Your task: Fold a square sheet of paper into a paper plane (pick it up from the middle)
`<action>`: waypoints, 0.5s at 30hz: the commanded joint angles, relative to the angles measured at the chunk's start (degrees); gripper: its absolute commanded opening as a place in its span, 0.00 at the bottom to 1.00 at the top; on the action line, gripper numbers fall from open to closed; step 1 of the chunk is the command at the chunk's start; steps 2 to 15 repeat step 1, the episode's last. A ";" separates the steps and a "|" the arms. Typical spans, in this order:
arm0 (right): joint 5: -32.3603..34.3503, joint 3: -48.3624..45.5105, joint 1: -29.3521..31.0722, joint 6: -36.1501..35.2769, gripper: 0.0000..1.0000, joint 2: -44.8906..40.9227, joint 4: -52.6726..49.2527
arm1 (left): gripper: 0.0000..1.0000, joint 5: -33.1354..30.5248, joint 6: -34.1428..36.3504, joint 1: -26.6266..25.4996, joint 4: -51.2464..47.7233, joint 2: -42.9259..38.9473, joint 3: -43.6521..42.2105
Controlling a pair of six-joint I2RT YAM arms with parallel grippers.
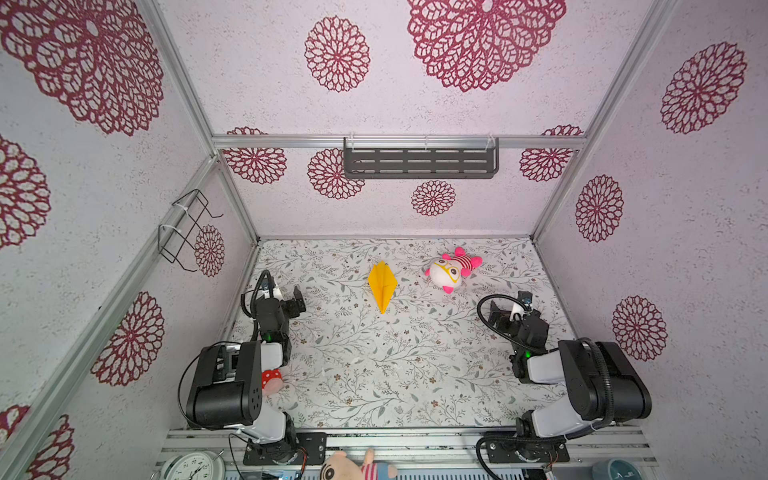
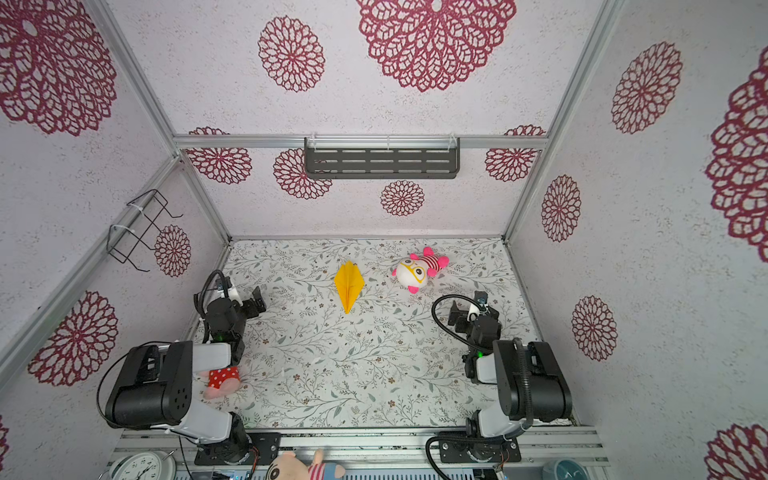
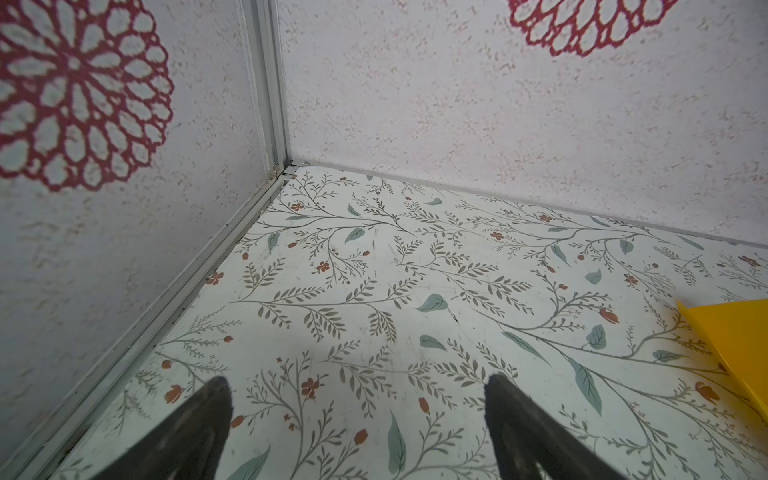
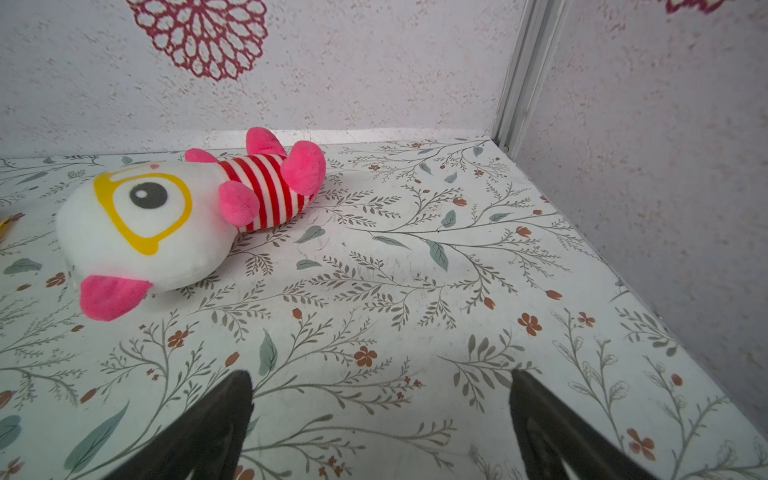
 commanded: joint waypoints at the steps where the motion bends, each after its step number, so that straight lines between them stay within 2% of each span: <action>1: 1.04 0.97 0.27 -0.51 0.99 -0.12 1.72 | 0.97 0.23 0.91 0.40 -0.37 0.50 0.41; 15: 1.04 0.97 0.27 -0.51 0.99 -0.12 1.72 | 0.97 0.23 0.91 0.40 -0.37 0.50 0.41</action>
